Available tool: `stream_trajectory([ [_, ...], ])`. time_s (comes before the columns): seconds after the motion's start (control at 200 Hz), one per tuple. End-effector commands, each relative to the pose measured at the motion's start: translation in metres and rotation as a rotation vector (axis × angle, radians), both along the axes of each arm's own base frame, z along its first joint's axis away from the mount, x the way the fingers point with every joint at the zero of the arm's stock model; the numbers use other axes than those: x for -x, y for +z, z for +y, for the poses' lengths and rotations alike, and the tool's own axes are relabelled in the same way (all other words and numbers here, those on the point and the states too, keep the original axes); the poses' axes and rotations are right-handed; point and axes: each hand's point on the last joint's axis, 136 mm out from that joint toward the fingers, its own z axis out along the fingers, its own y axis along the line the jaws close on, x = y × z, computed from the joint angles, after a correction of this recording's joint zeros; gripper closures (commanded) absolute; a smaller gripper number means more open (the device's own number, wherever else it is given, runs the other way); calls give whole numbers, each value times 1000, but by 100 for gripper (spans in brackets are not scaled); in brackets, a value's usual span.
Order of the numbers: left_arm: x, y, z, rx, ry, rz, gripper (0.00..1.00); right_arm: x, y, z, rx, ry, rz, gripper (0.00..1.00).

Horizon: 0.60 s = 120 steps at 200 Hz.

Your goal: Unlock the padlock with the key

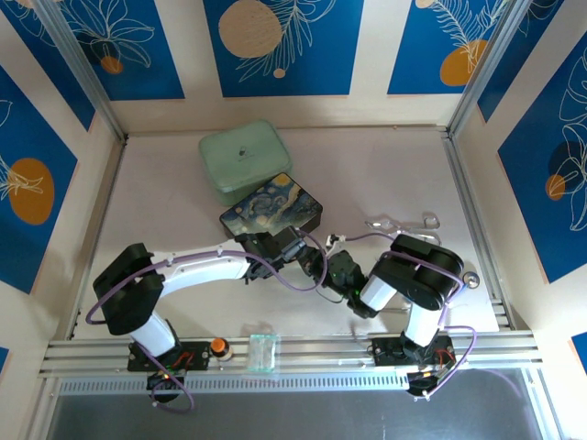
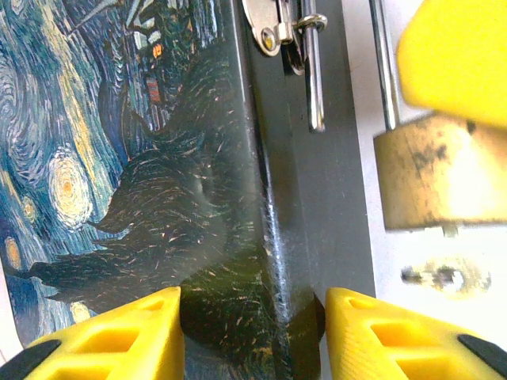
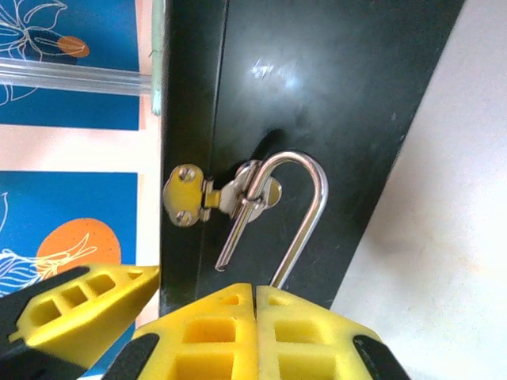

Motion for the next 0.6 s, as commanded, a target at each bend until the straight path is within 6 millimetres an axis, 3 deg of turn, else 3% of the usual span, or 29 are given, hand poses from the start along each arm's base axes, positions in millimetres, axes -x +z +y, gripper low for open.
stream_trajectory([
  [0.0, 65, -67, 38, -170, -47, 346, 55, -17, 2, -16, 21, -76, -41, 100],
  [0.145, 65, -66, 39, -181, -47, 346, 55, -19, -6, -25, 62, -90, -32, 100],
  [0.36, 63, -64, 42, -195, -48, 335, 55, -24, -3, -33, 129, -76, -51, 100],
  [0.44, 62, -61, 40, -187, -47, 328, 55, -21, -11, -33, 159, -48, -5, 100],
  [0.595, 59, -60, 36, -176, -45, 321, 54, -12, -9, -30, 324, 70, -90, 98],
])
